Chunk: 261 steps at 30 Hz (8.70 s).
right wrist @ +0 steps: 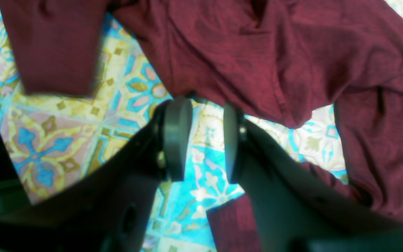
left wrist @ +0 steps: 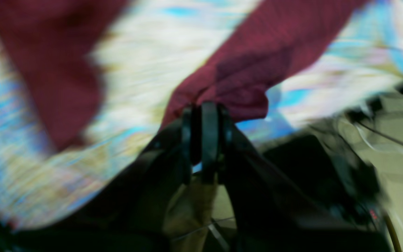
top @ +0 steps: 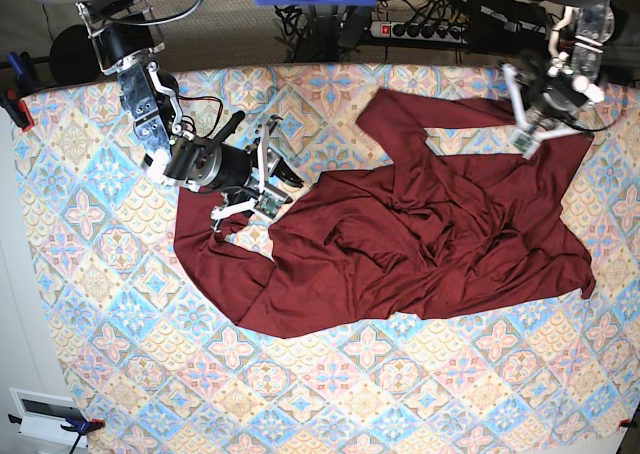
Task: Layout the t-shirt on the table in an organized manner, then fold the t-shirt properly
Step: 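Pull the shirt with the left gripper away from the right gripper, then grasp the shirt fabric with the right gripper and drag it outward, then grasp the shirt edge with the right gripper and pull it taut against the left gripper, then hold the shirt with both grippers and stretch it flat between them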
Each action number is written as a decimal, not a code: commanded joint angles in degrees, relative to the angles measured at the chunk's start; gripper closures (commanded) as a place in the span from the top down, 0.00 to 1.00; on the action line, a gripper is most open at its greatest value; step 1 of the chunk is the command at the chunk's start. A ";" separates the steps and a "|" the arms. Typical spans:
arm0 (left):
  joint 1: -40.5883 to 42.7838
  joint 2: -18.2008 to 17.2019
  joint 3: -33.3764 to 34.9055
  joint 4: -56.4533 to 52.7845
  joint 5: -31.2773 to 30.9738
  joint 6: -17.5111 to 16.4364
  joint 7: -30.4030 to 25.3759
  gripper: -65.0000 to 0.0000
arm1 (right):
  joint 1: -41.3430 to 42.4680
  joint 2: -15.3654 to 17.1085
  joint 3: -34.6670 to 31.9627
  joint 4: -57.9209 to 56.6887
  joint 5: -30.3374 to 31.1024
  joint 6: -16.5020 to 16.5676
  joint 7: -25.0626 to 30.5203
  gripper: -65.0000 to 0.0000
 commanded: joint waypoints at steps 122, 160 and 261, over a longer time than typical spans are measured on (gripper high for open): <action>-0.83 11.40 -14.96 -7.08 3.58 0.16 0.21 0.00 | 15.74 4.74 3.90 -18.85 0.65 0.07 4.38 0.43; -1.27 11.49 -14.70 -7.08 3.58 0.16 0.21 0.00 | -11.16 7.73 27.90 4.45 -6.21 0.34 6.93 0.00; -23.34 16.33 -10.65 -25.45 1.55 -6.26 0.21 0.00 | -24.79 4.74 31.06 12.18 -6.21 0.16 1.12 0.19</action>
